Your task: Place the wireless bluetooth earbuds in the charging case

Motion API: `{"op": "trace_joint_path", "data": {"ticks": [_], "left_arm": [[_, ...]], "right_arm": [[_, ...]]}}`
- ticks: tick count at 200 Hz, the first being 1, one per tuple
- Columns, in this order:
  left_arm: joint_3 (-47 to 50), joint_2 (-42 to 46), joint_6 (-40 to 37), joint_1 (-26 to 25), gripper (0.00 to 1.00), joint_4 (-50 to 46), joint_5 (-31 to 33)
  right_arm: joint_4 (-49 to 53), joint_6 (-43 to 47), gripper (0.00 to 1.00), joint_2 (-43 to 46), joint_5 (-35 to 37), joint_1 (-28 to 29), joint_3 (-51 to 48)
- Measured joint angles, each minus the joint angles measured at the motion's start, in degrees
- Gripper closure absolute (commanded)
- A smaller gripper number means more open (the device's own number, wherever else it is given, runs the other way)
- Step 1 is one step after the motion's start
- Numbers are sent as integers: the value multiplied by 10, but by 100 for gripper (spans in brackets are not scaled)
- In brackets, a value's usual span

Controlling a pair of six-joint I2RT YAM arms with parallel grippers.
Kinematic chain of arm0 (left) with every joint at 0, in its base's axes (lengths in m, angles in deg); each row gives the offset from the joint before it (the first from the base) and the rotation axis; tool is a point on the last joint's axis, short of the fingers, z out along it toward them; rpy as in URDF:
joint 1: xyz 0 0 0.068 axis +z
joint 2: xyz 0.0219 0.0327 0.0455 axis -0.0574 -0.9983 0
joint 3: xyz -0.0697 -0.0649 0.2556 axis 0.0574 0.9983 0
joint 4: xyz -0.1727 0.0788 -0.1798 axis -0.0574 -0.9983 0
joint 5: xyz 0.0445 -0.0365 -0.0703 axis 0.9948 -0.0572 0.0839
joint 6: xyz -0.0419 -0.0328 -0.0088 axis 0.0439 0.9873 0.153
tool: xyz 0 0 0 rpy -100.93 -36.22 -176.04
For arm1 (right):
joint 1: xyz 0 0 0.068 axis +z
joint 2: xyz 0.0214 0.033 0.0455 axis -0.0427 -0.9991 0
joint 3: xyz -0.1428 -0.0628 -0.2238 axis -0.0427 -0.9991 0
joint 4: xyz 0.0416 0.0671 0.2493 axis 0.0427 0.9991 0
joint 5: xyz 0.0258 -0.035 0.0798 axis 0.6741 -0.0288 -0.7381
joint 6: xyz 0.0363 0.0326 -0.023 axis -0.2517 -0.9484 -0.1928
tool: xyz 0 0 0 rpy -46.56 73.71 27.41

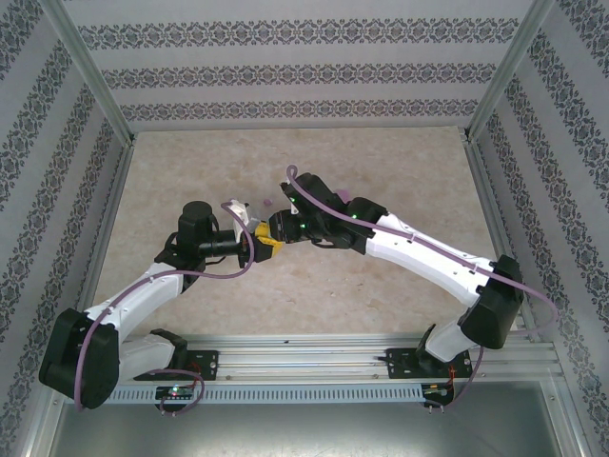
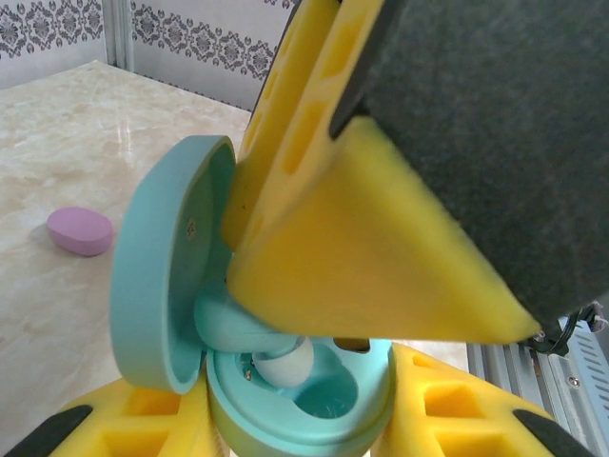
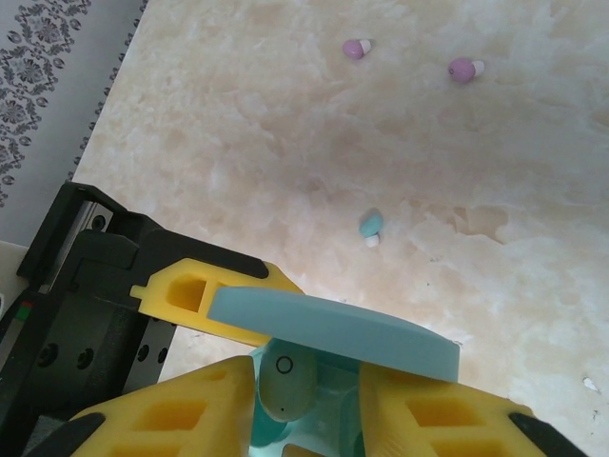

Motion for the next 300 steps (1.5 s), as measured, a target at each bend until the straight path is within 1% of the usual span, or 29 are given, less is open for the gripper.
{"op": "trace_joint_path", "data": {"ticks": [28,60,90,177,256,274,300], "left_arm": [[0,-5,0,0,90,0,0],[0,-8,0,0,90,0,0],[0,-8,0,0,90,0,0],[0,-8,0,0,90,1,-1],[0,-8,0,-4,90,4,-10],[0,-8,0,-4,90,5,-13],[0,-8,0,-6,90,6,-15]], "right_arm": [[0,-2,70,-5,-1,0,0],[-1,-7,78,-12,-2,0,0],[-5,-15,81,-12,-8,0,0],[-6,-28,83,-12,-10,2,0],[37,-28,84,-18,8,16,27],[49,-27,84,-20,13,20,35],[57,-26,80,-23,16,24,40]]}}
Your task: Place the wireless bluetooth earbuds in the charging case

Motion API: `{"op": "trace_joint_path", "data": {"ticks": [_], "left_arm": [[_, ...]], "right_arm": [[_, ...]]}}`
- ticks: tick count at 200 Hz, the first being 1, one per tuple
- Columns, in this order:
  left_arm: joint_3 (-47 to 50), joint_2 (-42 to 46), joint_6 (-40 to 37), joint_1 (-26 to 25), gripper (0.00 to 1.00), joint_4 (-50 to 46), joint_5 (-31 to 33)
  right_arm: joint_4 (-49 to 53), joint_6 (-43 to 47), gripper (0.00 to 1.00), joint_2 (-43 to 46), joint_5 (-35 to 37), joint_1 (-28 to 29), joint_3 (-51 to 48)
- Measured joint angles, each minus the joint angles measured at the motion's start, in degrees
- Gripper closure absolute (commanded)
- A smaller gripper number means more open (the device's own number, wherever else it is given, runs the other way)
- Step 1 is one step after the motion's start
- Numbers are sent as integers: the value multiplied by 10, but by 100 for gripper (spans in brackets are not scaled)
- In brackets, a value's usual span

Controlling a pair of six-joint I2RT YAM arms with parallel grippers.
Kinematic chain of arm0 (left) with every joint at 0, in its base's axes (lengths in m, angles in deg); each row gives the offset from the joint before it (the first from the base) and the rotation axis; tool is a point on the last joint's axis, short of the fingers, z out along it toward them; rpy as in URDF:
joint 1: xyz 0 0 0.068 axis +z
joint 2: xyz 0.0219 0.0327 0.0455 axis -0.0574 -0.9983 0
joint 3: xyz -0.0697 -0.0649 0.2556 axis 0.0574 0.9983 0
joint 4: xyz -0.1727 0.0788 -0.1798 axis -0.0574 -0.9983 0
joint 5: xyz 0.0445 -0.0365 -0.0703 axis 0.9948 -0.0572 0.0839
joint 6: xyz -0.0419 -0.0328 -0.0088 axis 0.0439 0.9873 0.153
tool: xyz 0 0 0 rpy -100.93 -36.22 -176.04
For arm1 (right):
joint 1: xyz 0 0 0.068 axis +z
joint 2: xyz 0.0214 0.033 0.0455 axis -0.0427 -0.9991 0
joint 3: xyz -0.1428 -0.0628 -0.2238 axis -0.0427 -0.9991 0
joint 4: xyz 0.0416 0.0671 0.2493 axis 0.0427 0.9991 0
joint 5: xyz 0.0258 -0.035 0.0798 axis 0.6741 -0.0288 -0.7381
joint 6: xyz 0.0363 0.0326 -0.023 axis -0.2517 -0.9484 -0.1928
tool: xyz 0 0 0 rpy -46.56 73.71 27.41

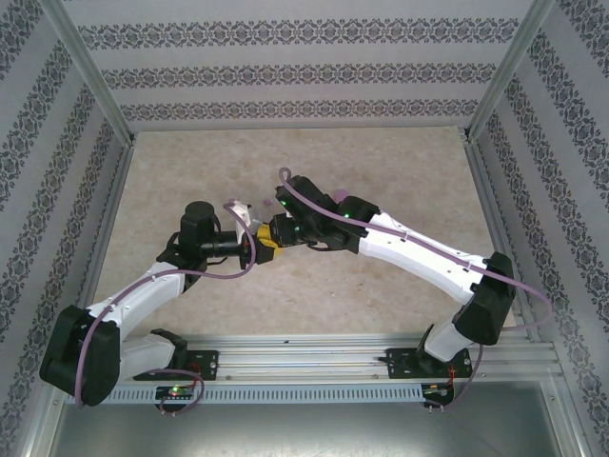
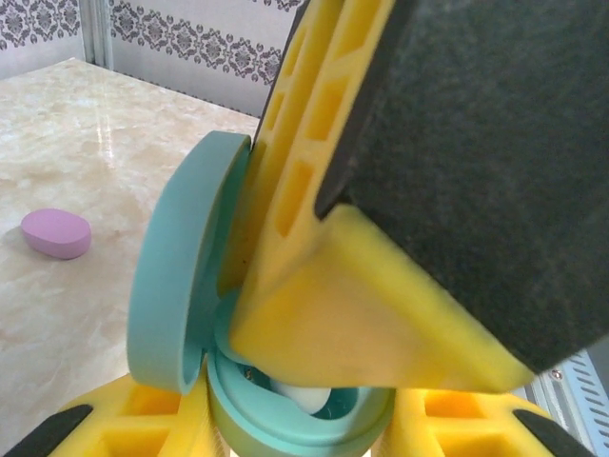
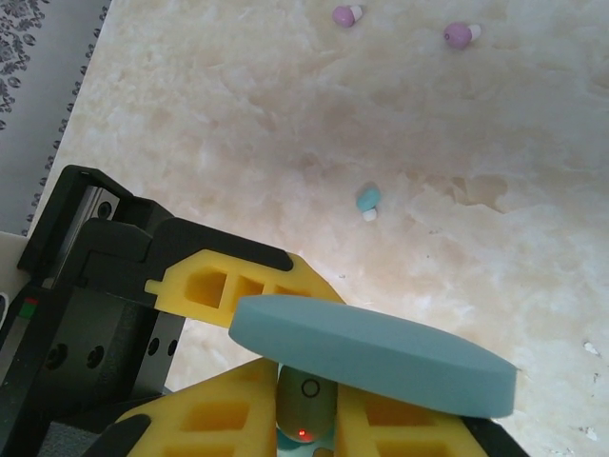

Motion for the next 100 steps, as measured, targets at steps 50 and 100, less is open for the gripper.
{"op": "trace_joint_path", "data": {"ticks": [50,100], "left_arm": [[0,0,0,-1,90,1,0],[0,0,0,-1,90,1,0]], "right_arm": [[13,0,69,-3,0,3,11],[23,0,65,-3,0,3,21]]}}
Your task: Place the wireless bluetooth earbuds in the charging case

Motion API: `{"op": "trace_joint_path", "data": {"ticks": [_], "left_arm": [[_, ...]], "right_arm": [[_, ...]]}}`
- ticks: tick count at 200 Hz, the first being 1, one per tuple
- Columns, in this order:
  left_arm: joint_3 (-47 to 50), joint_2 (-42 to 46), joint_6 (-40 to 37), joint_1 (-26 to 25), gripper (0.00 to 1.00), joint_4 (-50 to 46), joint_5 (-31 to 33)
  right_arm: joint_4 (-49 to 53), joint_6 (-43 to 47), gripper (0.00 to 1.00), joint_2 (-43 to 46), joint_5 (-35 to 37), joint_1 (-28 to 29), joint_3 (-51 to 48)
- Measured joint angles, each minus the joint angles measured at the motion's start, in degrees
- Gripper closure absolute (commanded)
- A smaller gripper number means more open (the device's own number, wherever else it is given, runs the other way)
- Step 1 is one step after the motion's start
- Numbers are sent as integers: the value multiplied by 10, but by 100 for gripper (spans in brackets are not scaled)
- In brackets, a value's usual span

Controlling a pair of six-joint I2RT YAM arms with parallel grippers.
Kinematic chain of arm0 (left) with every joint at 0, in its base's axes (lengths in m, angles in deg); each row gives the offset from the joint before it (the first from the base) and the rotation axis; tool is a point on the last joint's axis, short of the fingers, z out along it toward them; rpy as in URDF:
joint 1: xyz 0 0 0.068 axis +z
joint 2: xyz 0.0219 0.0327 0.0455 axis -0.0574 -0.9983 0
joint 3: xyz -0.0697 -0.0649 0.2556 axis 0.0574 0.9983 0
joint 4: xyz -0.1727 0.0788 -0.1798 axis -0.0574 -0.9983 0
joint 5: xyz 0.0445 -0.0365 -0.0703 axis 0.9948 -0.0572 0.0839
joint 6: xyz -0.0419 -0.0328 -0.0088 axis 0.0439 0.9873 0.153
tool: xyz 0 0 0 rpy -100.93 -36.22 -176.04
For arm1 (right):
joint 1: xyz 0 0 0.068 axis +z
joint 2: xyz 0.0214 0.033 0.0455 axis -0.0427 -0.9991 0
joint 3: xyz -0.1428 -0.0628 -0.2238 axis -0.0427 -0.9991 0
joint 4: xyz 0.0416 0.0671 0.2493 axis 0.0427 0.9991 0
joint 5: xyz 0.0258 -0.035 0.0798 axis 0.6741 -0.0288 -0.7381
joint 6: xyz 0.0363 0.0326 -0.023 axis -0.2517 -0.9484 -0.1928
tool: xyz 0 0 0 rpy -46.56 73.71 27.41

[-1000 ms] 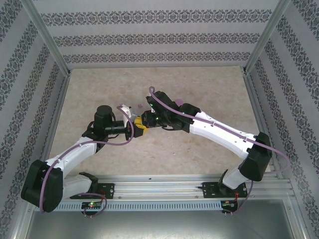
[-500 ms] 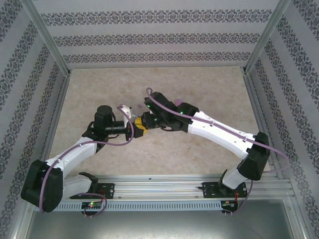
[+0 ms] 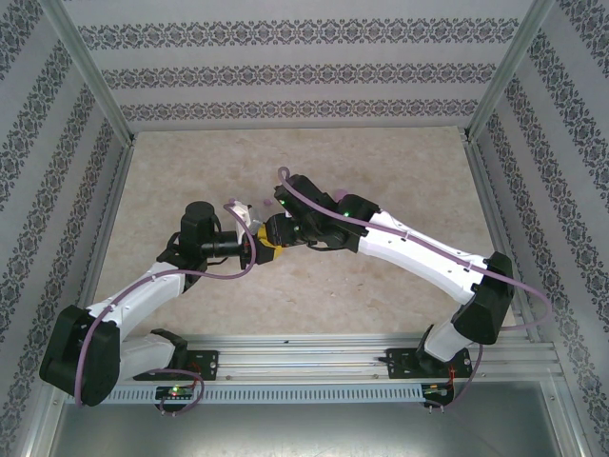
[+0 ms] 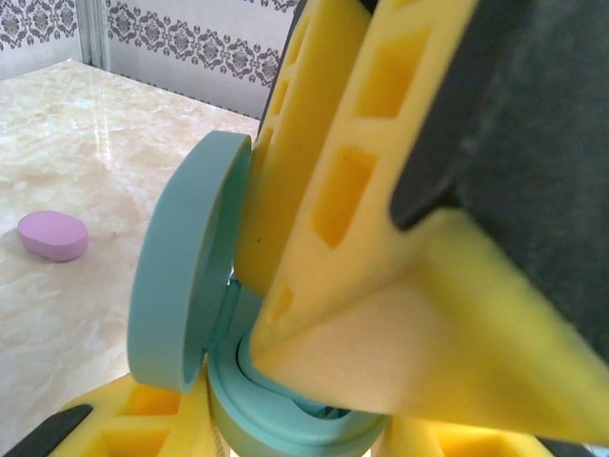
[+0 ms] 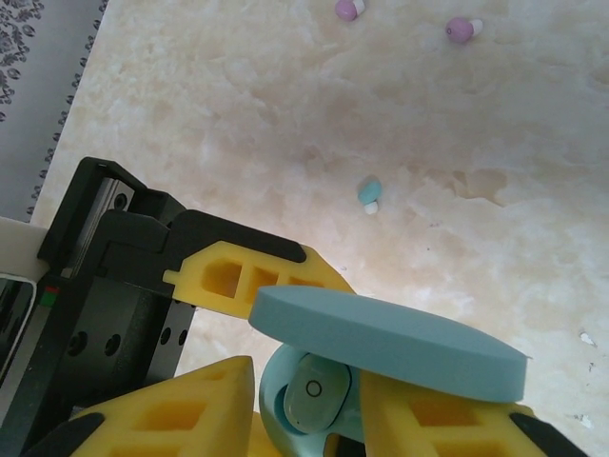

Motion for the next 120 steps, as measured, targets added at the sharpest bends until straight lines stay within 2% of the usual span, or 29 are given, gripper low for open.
{"op": "trace_joint_path", "data": {"ticks": [45,86,120], "left_arm": [[0,1,0,0,90,0,0],[0,4,0,0,88,0,2],[-4,4,5,2,88,-2,5]], "right_arm": [[-8,0,64,11,0,0,1],[-37,0,65,76,7,-2,-22],[-65,-7,66,131,11,-29,-75]]}}
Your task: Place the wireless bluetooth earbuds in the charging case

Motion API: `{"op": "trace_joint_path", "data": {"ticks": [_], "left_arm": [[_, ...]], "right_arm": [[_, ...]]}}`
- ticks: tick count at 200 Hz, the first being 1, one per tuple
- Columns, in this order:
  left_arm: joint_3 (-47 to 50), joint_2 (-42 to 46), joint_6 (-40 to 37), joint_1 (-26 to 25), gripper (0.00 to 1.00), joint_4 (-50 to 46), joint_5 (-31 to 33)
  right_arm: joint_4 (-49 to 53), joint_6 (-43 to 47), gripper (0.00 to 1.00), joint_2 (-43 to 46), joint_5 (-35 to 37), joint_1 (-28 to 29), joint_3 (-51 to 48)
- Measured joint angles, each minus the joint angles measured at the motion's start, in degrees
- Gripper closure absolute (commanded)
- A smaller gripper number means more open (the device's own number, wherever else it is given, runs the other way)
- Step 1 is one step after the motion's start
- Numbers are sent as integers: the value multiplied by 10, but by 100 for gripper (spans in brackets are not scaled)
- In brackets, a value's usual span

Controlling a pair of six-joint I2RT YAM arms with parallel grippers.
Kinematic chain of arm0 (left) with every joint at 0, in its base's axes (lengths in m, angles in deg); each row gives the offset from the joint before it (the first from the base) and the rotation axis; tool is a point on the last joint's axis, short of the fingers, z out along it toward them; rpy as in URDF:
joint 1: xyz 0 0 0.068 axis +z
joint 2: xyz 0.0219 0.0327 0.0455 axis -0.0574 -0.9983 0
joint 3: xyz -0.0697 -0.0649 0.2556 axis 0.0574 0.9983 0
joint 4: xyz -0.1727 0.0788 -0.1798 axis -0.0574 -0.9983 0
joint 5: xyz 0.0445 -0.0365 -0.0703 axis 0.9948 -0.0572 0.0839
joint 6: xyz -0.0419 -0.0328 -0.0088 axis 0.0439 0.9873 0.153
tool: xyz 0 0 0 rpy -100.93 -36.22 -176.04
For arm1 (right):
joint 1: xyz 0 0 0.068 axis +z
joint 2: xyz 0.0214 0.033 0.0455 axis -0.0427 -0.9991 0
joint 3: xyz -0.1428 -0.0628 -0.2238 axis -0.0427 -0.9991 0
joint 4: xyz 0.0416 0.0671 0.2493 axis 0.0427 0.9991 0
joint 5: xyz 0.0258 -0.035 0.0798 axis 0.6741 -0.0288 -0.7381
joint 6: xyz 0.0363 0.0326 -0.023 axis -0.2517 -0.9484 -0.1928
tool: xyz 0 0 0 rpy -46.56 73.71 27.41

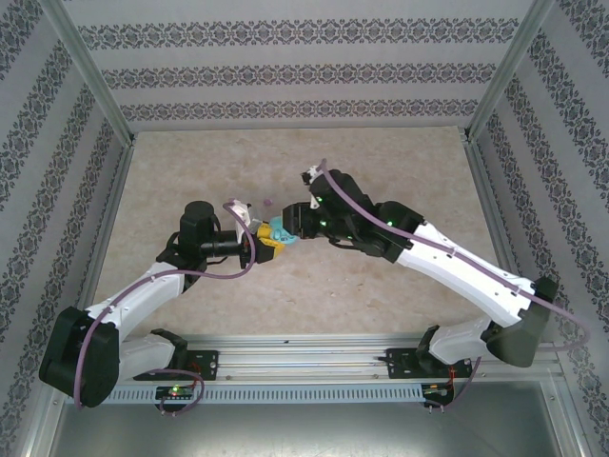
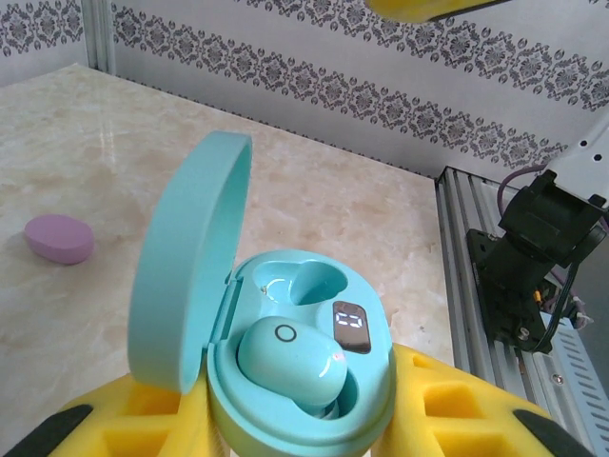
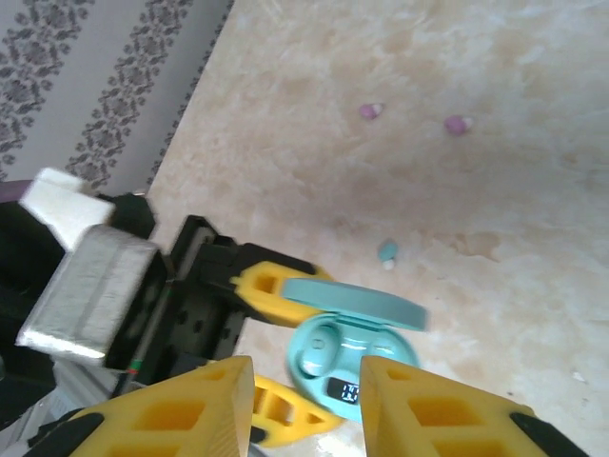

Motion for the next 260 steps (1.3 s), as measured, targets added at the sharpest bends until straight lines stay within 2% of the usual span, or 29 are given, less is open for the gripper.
{"op": "trace_joint_path", "data": {"ticks": [30,73,118,172,227,242,260], "left_arm": [[-18,-14,17,20,89,-1,0],[-44,-57,56,76,92,0,6],[-66,-89,89,132,91,-4,21],[-96,-94,85,167,90,-38,78],[-97,-135,87,197,90,-43,122],[-99,-141,88,200,90,-43,130],[-104,-148,90,205,90,-43,135]], "right_arm": [[-20,-16,67,21,7,-23,-60],[-62,-44,70,14,7,-23,-134],[-115,-60,70,-75,4,4,-153],[-129,-54,73,-239,3,31,-74],[-111,-33,72,-382,19,50,62],[-97,-27,70,-403,29,51,89],[-76,-21,62,-422,45,50,115]]}}
